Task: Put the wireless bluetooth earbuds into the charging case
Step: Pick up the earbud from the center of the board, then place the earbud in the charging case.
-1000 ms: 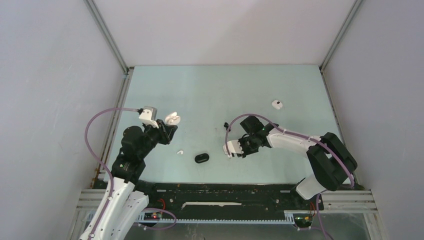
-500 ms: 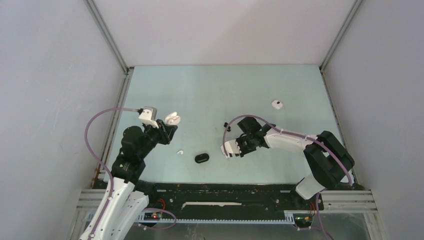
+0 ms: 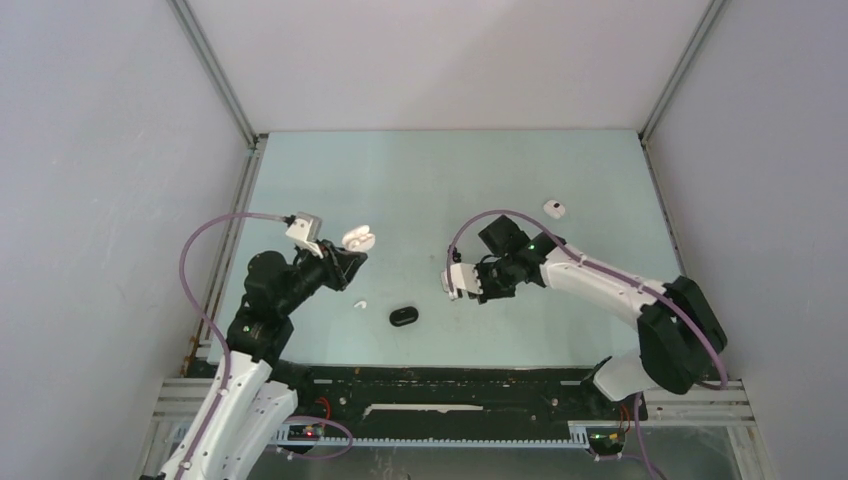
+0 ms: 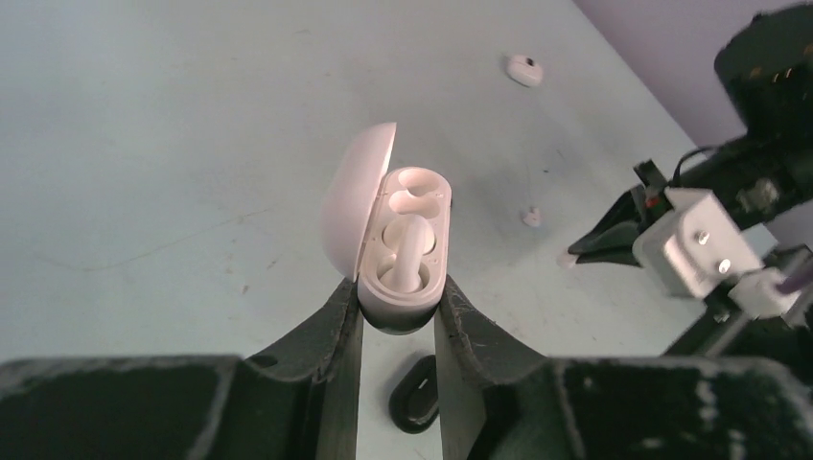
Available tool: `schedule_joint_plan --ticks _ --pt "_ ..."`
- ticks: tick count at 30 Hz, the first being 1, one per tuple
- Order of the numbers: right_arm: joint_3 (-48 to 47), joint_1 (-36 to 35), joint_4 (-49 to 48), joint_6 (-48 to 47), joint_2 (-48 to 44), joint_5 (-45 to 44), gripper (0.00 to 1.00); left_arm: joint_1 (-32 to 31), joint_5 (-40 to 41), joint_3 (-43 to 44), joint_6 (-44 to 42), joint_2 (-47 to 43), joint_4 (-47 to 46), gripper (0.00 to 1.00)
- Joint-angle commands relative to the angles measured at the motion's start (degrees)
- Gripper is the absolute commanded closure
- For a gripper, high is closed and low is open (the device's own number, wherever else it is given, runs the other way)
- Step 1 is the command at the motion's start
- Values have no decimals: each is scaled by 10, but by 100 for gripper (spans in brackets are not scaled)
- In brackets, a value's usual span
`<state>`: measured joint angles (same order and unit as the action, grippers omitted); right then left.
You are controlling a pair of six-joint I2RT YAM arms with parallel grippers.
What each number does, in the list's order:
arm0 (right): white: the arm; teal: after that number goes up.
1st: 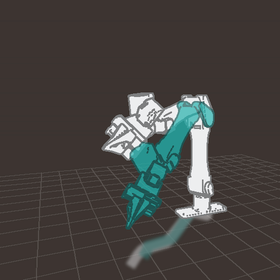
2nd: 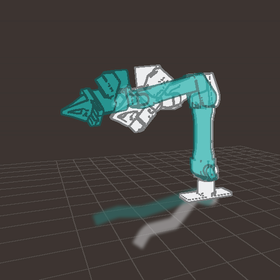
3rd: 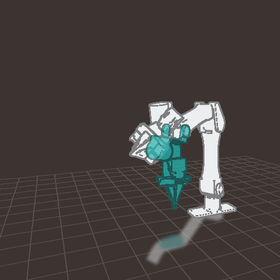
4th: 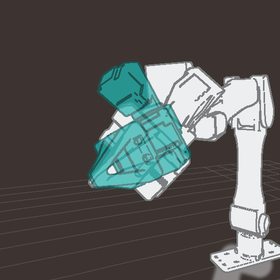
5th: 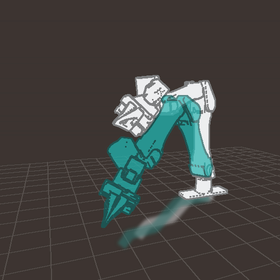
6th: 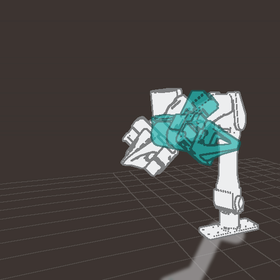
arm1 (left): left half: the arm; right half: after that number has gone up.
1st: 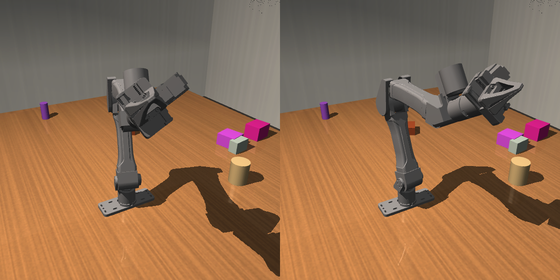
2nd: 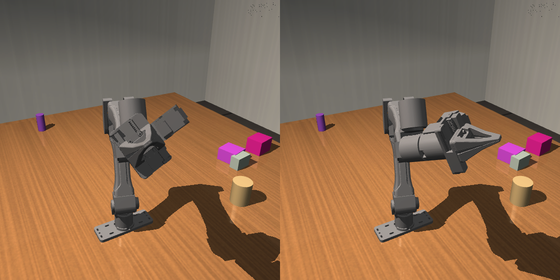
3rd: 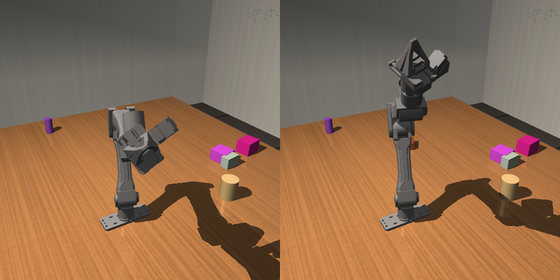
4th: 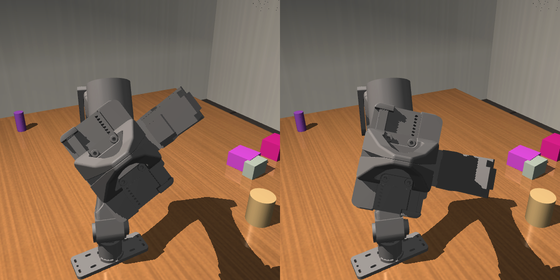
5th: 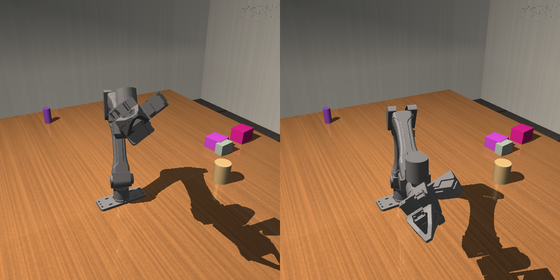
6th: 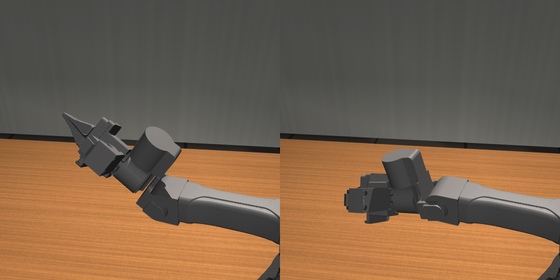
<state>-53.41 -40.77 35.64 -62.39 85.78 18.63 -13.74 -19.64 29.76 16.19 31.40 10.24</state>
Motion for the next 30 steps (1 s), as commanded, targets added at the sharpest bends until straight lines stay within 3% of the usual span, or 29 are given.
schedule_joint_plan --ticks 1,8,13,19,25,30 --pt "-63 1 122 75 -72 76 100 -11 -93 -9 12 -2 -78 100" --pt "-114 -21 208 155 -163 153 100 -108 -127 -5 -33 2 -79 100" --pt "-190 -47 228 223 -180 180 100 -170 -165 16 -81 29 -59 100" --pt "-290 -58 246 265 -134 207 100 -263 -138 54 -156 85 13 100" --pt "-381 -80 278 287 -49 192 100 -285 -132 41 -161 83 13 100" --pt "-396 -98 291 301 -10 203 100 -287 -127 39 -160 80 13 100"
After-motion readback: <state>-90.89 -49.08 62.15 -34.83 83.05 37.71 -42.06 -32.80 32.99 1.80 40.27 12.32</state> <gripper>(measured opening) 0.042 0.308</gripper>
